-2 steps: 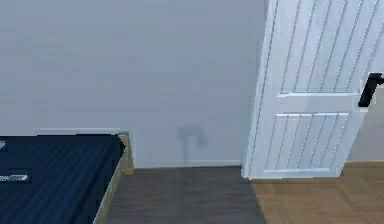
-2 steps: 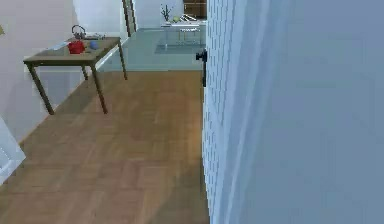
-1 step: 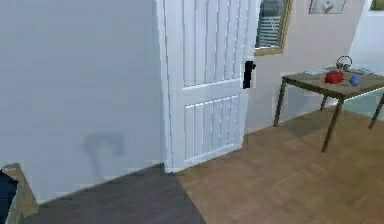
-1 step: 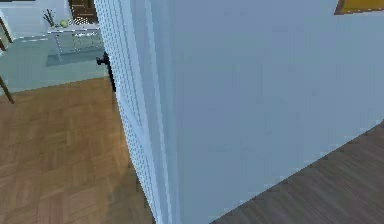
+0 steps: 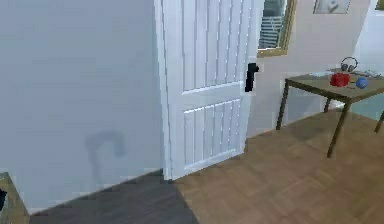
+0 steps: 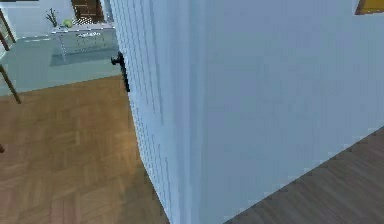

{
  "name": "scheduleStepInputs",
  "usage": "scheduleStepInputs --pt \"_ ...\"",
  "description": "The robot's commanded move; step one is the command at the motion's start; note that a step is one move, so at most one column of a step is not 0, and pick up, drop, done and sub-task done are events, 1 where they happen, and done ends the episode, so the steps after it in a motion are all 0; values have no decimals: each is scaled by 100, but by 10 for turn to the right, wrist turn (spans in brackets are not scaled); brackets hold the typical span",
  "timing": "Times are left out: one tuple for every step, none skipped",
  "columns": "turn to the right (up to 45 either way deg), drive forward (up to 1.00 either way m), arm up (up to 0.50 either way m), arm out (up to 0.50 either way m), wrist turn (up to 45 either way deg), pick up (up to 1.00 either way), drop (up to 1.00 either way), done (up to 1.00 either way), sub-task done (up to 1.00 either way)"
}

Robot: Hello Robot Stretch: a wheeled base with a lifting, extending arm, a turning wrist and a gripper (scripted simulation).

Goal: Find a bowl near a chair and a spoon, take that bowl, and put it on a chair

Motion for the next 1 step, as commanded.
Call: scheduleStepInputs --pt "270 0 0 0 0 0 0 0 0"
